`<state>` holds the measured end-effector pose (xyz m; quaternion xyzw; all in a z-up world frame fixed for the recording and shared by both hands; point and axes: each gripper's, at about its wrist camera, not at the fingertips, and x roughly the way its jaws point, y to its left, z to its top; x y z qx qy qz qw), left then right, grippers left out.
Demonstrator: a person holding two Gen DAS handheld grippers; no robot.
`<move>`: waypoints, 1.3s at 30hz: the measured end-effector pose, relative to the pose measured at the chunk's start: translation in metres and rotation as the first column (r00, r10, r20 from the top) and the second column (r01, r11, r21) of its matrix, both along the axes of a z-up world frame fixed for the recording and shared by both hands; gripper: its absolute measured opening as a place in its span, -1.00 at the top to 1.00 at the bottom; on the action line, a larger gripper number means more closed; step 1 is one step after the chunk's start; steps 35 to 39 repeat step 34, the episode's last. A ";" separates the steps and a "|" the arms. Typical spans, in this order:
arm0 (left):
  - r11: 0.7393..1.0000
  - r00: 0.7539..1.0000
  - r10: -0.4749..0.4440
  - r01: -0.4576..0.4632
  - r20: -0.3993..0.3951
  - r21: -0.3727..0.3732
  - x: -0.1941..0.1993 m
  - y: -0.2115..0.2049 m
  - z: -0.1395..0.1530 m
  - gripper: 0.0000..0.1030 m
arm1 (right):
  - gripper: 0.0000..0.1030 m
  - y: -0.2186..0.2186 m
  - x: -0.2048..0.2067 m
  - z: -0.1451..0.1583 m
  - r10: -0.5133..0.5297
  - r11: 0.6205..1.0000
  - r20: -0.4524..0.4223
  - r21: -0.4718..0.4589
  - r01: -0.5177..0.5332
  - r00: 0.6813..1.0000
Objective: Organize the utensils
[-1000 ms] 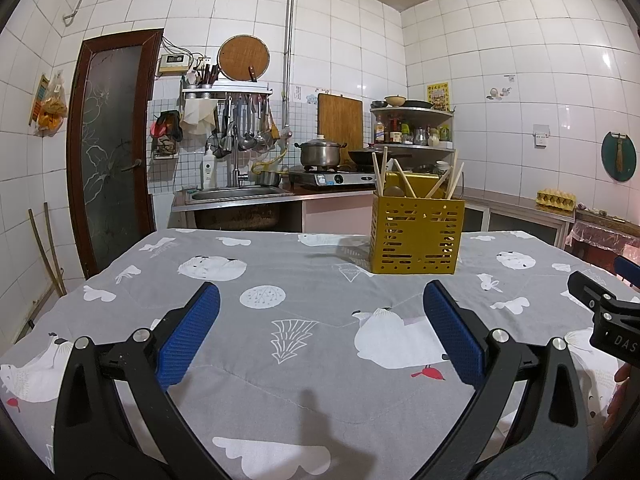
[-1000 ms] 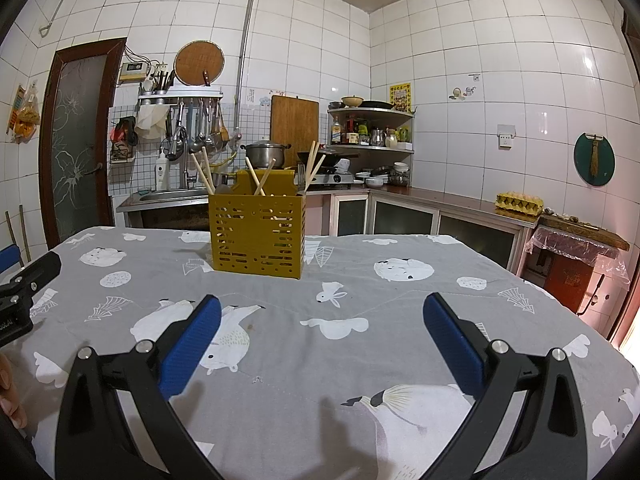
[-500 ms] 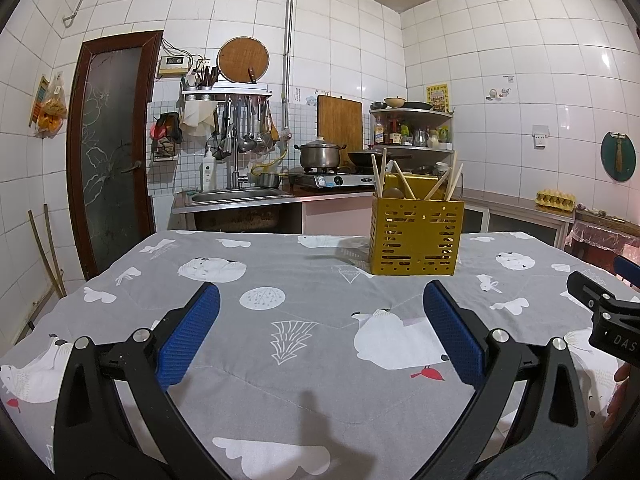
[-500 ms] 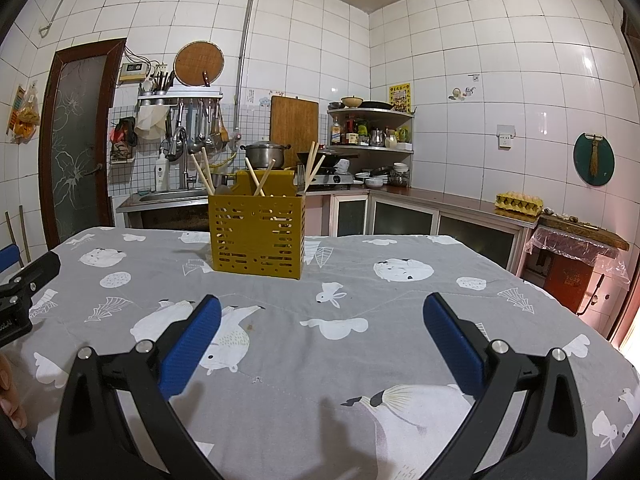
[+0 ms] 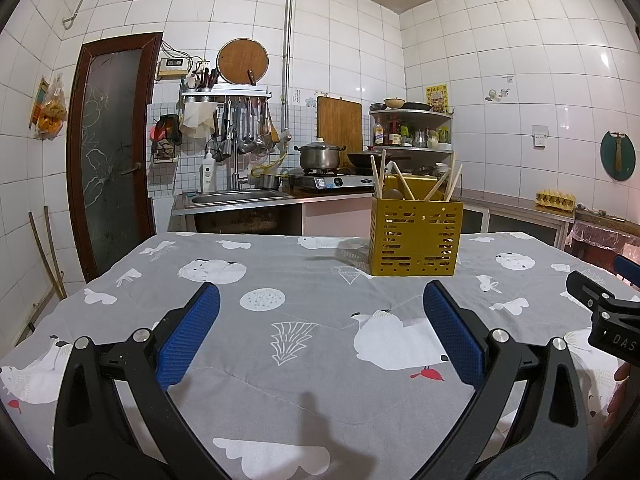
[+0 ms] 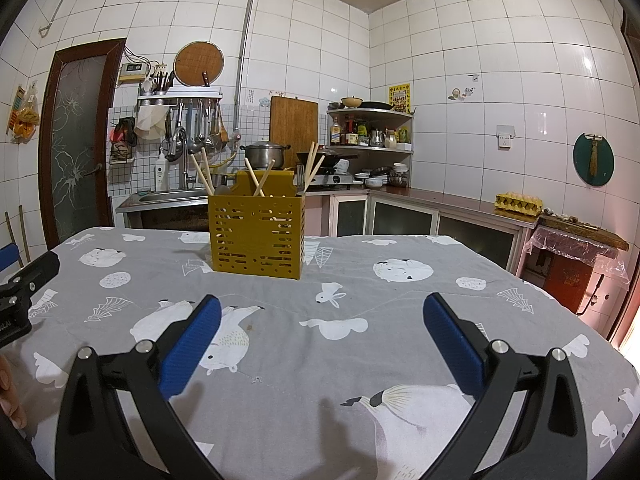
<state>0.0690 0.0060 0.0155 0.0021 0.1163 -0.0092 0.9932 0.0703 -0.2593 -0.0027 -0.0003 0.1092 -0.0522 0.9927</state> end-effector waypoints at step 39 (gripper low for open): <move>1.000 0.999 -0.023 0.023 0.023 0.003 0.004 0.005 0.004 -0.91 | -0.92 0.000 0.000 -0.001 0.000 1.000 0.001 0.000 0.000 1.000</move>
